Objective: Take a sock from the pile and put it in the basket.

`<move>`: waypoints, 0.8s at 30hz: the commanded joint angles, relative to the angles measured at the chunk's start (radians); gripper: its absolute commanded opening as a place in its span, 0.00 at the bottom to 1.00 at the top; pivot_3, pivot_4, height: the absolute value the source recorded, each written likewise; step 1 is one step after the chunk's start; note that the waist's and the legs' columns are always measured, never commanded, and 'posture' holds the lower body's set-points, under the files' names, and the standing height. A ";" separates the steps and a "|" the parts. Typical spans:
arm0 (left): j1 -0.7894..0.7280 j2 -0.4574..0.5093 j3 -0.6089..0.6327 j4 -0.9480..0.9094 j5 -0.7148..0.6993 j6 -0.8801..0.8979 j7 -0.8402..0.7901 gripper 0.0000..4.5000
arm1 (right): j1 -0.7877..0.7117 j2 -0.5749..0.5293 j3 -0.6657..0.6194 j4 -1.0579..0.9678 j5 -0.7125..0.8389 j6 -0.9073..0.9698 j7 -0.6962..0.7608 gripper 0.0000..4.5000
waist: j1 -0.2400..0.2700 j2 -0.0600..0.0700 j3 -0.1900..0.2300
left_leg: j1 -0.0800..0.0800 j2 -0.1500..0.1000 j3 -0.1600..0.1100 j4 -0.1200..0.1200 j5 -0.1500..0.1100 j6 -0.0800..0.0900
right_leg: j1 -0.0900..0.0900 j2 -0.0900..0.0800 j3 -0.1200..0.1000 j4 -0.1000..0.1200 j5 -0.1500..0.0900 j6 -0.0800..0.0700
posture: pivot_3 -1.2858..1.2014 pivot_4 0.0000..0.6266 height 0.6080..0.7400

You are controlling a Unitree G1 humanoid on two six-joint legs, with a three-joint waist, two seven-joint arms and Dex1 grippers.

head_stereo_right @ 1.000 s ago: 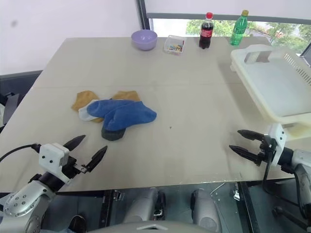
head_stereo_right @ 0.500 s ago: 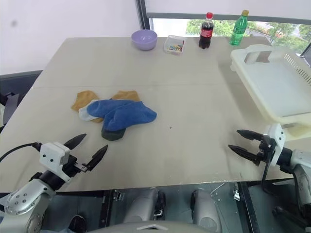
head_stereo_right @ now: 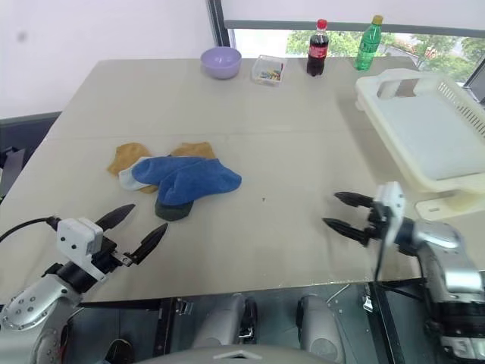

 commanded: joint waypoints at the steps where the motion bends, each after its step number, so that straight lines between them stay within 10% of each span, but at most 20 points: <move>1: 0.004 0.043 0.062 0.006 -0.089 -0.025 -0.096 1.00 | -0.112 0.109 0.119 -0.036 -0.060 0.035 -0.106 0.82 | -0.005 0.000 0.000 | 0.000 0.000 0.000 0.000 0.000 0.000 | 0.000 0.000 0.000 0.000 0.000 0.000 | 0.52 0.24 0.95; 24: 0.142 0.078 0.243 -0.091 -0.265 0.035 -0.200 1.00 | -0.675 0.552 0.342 0.702 -0.385 -0.011 -0.284 0.82 | -0.041 0.000 0.000 | -0.001 -0.001 0.001 -0.003 0.003 -0.007 | -0.002 0.000 0.000 0.001 0.000 0.000 | 0.52 0.24 0.95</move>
